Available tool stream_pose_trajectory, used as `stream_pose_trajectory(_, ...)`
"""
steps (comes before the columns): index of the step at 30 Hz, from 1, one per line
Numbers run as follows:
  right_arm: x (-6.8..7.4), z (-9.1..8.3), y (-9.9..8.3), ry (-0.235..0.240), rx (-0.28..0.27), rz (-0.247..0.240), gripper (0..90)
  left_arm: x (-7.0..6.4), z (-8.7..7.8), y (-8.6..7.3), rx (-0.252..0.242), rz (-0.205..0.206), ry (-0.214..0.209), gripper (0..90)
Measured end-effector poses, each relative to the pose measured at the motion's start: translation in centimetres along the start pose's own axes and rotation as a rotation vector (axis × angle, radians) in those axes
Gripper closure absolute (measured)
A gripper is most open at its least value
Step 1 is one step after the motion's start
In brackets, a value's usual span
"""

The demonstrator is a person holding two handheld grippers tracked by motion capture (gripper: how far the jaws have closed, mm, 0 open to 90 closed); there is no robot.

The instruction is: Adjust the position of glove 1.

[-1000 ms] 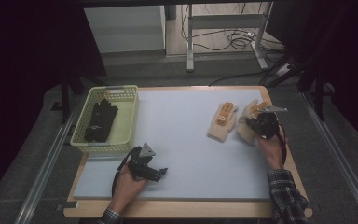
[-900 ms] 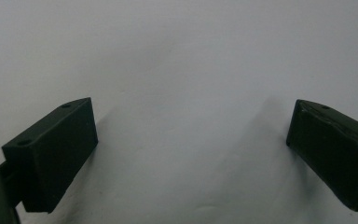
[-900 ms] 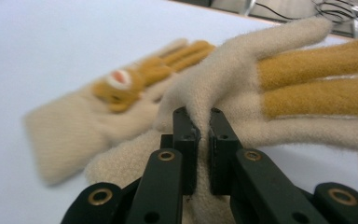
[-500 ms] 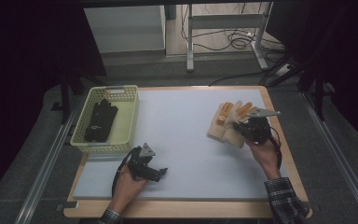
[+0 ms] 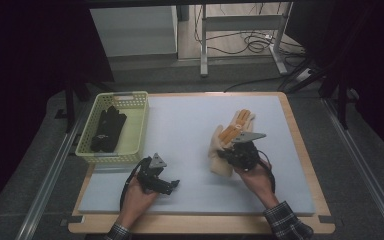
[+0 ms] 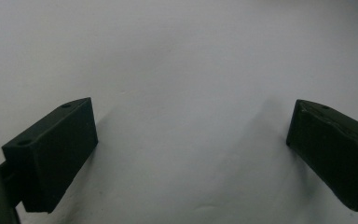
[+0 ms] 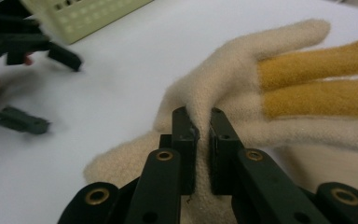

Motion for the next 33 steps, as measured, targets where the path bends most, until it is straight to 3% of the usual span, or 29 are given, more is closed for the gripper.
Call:
stream_pose_trajectory(3,2.2,2.1,-0.7,0.038,0.025,-0.021,81.7,0.0,0.0,0.0,0.001,-0.001,-0.002,1.8)
stream_pose_trajectory(7,3.2,3.5,-1.5,0.050,0.048,-0.026,77.2,0.0,0.0,0.0,0.001,-0.002,-0.002,1.8)
stream_pose_trajectory(8,3.4,4.0,-1.7,0.047,0.055,-0.025,70.5,0.0,0.0,0.0,0.001,-0.002,-0.002,1.8)
stream_pose_trajectory(9,3.5,4.5,-2.0,0.039,0.065,-0.020,57.9,0.0,0.0,0.0,0.001,-0.001,-0.002,1.8)
stream_pose_trajectory(12,3.3,4.0,-1.5,0.024,0.049,-0.024,44.6,0.0,0.0,0.0,0.001,-0.001,-0.002,1.8)
stream_pose_trajectory(16,2.7,2.6,-1.0,0.011,0.033,-0.019,47.2,0.0,0.0,0.0,0.001,-0.001,-0.002,1.8)
stream_pose_trajectory(18,1.9,1.3,-1.4,-0.010,0.039,-0.015,65.7,0.0,0.0,0.0,0.002,-0.001,-0.002,1.8)
stream_pose_trajectory(19,1.9,1.3,-1.4,-0.010,0.039,-0.015,65.7,0.0,0.0,0.0,0.002,-0.001,-0.002,1.8)
stream_pose_trajectory(20,1.4,0.7,-1.9,-0.021,0.039,-0.011,72.9,0.0,0.0,0.0,0.000,-0.003,-0.001,1.8)
stream_pose_trajectory(23,1.3,0.6,-2.4,-0.010,0.038,0.004,73.9,0.0,0.0,0.0,0.000,-0.003,-0.001,1.8)
stream_pose_trajectory(27,1.3,1.6,-3.0,-0.016,0.041,-0.005,73.1,0.0,0.0,0.0,0.001,-0.001,-0.002,1.8)
stream_pose_trajectory(33,2.8,4.3,-4.3,0.031,0.098,-0.024,72.3,0.0,0.0,0.0,0.001,-0.002,-0.002,1.8)
Point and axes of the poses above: each handheld gripper's, and its own axes: z roughly forward along the jaws, y roughly out of its top, x roughly to its left, the point moved 9 cm from there along z, roughly forward along the jaws, and after that the axes turned 5 degrees about z, right-handed, at the moved point
